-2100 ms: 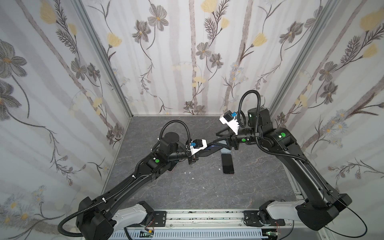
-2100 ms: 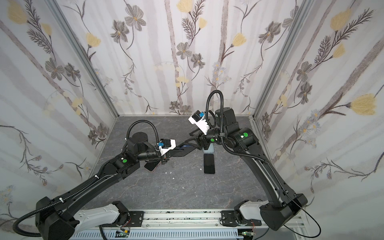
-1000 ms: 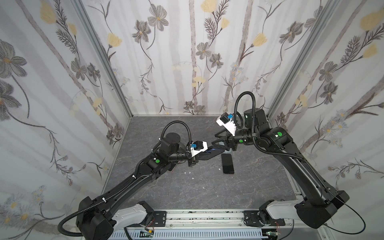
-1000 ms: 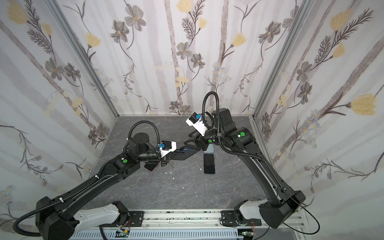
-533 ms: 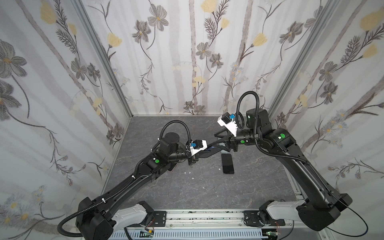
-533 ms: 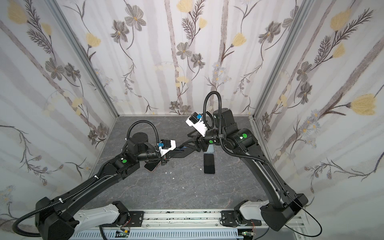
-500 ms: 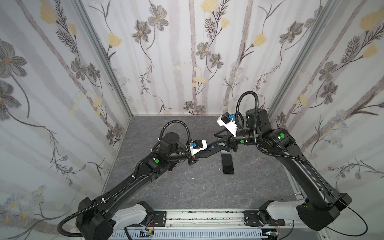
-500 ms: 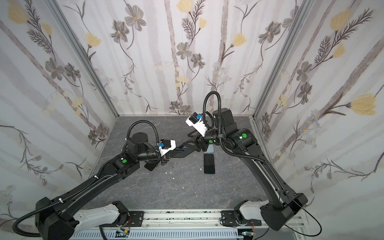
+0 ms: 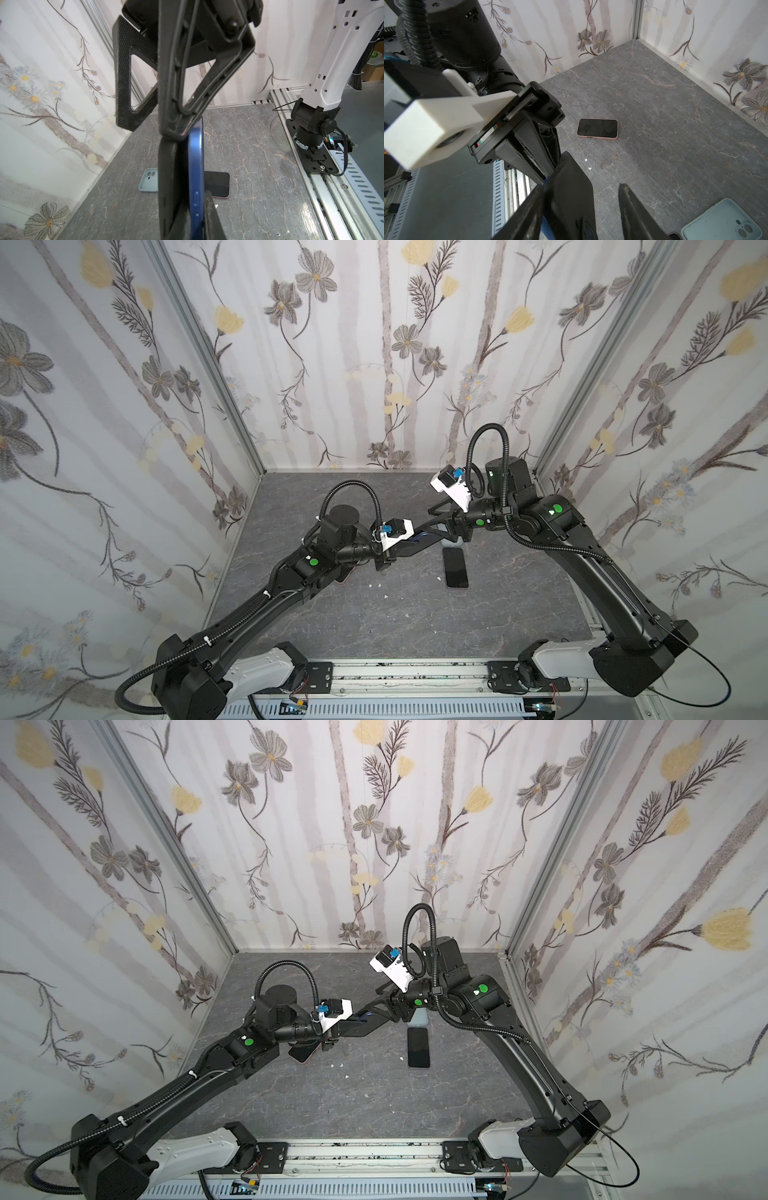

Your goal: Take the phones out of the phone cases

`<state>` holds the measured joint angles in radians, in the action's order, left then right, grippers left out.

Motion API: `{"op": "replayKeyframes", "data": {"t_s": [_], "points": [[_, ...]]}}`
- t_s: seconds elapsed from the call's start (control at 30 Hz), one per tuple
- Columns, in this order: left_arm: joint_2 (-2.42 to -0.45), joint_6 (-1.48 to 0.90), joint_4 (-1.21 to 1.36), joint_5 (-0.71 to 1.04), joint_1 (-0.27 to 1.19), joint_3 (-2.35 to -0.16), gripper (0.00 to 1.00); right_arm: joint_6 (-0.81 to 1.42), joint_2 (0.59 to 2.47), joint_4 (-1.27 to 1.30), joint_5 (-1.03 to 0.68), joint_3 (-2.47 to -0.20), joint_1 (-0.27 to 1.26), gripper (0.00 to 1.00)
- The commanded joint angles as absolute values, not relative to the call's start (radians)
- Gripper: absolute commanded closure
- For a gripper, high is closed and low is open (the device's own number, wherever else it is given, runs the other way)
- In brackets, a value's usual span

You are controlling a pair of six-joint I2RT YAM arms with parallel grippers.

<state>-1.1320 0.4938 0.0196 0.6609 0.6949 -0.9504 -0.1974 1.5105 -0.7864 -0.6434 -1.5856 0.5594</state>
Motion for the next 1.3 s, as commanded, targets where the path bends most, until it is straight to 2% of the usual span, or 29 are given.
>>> {"op": "replayKeyframes", "data": {"t_s": [0.0, 0.17, 0.4, 0.7, 0.9, 1.27], "points": [[-1.112, 0.514, 0.117, 0.71, 0.695, -0.954, 1.0, -0.199, 1.529, -0.804, -0.537, -1.588, 0.555, 0.43], [-1.1, 0.514, 0.117, 0.735, 0.696, -0.955, 1.0, -0.239, 1.532, -0.831, -0.547, -1.584, 0.555, 0.44], [-1.088, 0.501, 0.118, 0.778, 0.693, -0.969, 1.0, -0.383, 1.525, -0.909, -0.713, -1.582, 0.556, 0.46], [-1.089, 0.486, 0.12, 0.796, 0.693, -0.979, 1.0, -0.279, 1.532, -0.828, -0.588, -1.565, 0.549, 0.51], [-1.091, 0.491, 0.12, 0.791, 0.694, -0.979, 1.0, -0.324, 1.517, -0.838, -0.657, -1.542, 0.542, 0.52], [-1.098, 0.488, 0.12, 0.784, 0.694, -0.981, 1.0, -0.391, 1.524, -0.892, -0.743, -1.542, 0.544, 0.67]]}}
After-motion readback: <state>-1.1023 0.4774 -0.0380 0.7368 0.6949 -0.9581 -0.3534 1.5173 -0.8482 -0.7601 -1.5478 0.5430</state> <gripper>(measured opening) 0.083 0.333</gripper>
